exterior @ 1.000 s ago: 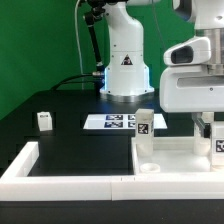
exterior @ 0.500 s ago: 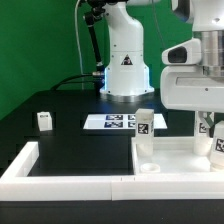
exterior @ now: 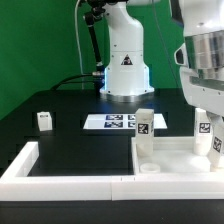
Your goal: Assemble square table
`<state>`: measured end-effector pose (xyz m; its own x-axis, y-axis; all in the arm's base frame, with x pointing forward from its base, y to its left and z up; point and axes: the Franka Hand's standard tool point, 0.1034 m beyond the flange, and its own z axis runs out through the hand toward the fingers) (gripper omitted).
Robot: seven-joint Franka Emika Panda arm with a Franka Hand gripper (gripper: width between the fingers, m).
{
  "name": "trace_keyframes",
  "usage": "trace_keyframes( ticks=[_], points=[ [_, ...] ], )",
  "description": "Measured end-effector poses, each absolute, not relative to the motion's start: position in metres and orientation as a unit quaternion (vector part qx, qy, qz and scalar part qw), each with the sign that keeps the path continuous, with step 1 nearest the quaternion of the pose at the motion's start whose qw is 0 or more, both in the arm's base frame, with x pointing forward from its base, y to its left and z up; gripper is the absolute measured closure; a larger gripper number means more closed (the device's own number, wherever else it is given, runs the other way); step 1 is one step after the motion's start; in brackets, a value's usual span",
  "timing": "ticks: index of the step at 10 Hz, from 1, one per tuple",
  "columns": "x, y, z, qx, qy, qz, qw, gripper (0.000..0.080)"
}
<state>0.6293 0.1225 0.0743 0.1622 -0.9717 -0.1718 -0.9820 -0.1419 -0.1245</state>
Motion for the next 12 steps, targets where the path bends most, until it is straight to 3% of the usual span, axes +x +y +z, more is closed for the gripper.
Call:
trace_keyframes(
  ticks=[3, 4, 5, 6, 7, 10, 12],
  points=[
    [0.6297, 0.1221, 0.074, -0.721, 0.684, 0.032, 0.107, 0.05],
    [0.6293, 0.123, 0.0734, -0.74, 0.664, 0.029, 0.107, 0.0429],
    [0.6282, 0.1275, 0.0731, -0.764, 0.636, 0.026, 0.107, 0.0293],
    [0.6279, 0.1298, 0.0751, -0.816, 0.57, 0.013, 0.096, 0.0293],
    [0.6284, 0.1299, 0.076, -0.845, 0.527, 0.004, 0.093, 0.0181],
    [0.6281, 0.1273, 0.0738, -0.891, 0.445, -0.004, 0.09, 0.0151],
    [0.627, 0.1288, 0.0781, -0.952, 0.298, -0.018, 0.063, 0.0151]
  ],
)
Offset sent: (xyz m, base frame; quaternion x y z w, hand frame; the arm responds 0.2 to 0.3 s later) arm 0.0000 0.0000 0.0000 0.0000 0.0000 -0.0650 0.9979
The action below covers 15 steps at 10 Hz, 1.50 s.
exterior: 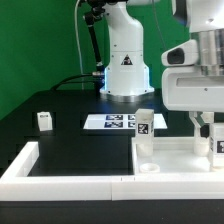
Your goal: Assemble square table
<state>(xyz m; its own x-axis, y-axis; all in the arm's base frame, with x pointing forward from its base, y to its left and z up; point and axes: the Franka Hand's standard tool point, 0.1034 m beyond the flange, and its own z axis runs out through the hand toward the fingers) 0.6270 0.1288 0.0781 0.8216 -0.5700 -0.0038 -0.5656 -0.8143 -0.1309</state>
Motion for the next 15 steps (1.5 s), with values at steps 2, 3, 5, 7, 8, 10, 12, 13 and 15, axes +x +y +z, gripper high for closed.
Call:
trace_keyframes(
  ticks=[2, 3, 5, 7, 8, 10, 12, 13, 15],
  points=[
    [0.626, 0.131, 0.077, -0.976, 0.21, -0.025, 0.055, 0.0151],
    [0.626, 0.13, 0.077, -0.974, 0.218, -0.024, 0.055, 0.0151],
    [0.626, 0.13, 0.077, -0.973, 0.224, -0.024, 0.055, 0.0423],
    [0.622, 0.125, 0.074, -0.957, 0.286, -0.013, 0.051, 0.0499],
    [0.622, 0.125, 0.073, -0.943, 0.33, -0.01, 0.052, 0.0503],
    [0.625, 0.123, 0.073, -0.892, 0.449, 0.0, 0.056, 0.0506],
    [0.626, 0.125, 0.072, -0.808, 0.584, 0.025, 0.074, 0.0506],
    [0.626, 0.127, 0.071, -0.763, 0.64, 0.035, 0.083, 0.0506],
    [0.628, 0.13, 0.069, -0.676, 0.728, 0.031, 0.106, 0.0506]
  ],
)
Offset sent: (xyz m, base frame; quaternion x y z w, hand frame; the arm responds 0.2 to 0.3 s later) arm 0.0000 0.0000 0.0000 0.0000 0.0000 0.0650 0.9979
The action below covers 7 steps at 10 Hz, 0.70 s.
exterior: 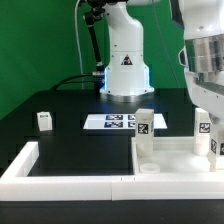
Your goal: Assemble square table
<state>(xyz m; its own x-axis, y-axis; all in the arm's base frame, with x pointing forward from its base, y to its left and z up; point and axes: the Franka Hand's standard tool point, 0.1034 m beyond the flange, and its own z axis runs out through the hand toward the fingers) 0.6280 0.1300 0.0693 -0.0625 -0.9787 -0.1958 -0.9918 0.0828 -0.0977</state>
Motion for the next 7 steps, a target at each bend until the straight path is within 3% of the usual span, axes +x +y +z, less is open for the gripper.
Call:
trace_keyframes(
  ticks=[3, 4, 5, 7],
  points=[
    [0.6282, 0.1315, 0.0689, -0.659, 0.744, 0.035, 0.106, 0.0506],
    [0.628, 0.1314, 0.0686, -0.682, 0.723, 0.032, 0.107, 0.0298],
    [0.6272, 0.1313, 0.0682, -0.73, 0.674, 0.025, 0.105, 0.0198],
    [0.6246, 0.1309, 0.0711, -0.83, 0.55, 0.028, 0.086, 0.0158]
  ],
)
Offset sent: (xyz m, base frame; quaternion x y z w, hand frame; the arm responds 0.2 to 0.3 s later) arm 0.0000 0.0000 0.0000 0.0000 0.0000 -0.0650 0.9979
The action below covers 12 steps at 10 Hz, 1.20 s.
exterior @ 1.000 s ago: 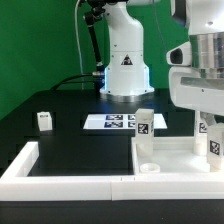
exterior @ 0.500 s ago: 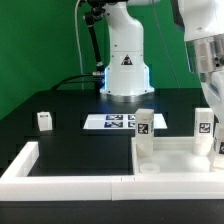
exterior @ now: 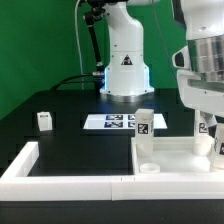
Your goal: Assemble square table
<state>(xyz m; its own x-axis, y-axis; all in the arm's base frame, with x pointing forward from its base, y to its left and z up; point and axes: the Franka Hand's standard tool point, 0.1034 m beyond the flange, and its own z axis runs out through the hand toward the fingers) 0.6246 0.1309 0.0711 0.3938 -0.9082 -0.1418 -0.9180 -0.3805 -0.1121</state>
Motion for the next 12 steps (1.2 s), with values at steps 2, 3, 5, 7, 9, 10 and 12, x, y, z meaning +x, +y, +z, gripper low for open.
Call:
trace_keyframes(
  ticks=[2, 3, 5, 7, 9, 10, 12],
  points=[
    [0.625, 0.13, 0.07, -0.864, 0.495, 0.02, 0.088, 0.0152],
    [0.625, 0.13, 0.07, -0.885, 0.457, 0.016, 0.089, 0.0151],
    [0.629, 0.126, 0.073, -0.945, 0.318, -0.001, 0.075, 0.0151],
    [0.632, 0.125, 0.073, -0.964, 0.254, -0.024, 0.071, 0.0151],
    [0.632, 0.125, 0.073, -0.958, 0.277, -0.021, 0.072, 0.0297],
    [0.631, 0.124, 0.072, -0.951, 0.3, -0.017, 0.071, 0.0436],
    [0.628, 0.121, 0.069, -0.927, 0.368, -0.008, 0.068, 0.0504]
  ],
)
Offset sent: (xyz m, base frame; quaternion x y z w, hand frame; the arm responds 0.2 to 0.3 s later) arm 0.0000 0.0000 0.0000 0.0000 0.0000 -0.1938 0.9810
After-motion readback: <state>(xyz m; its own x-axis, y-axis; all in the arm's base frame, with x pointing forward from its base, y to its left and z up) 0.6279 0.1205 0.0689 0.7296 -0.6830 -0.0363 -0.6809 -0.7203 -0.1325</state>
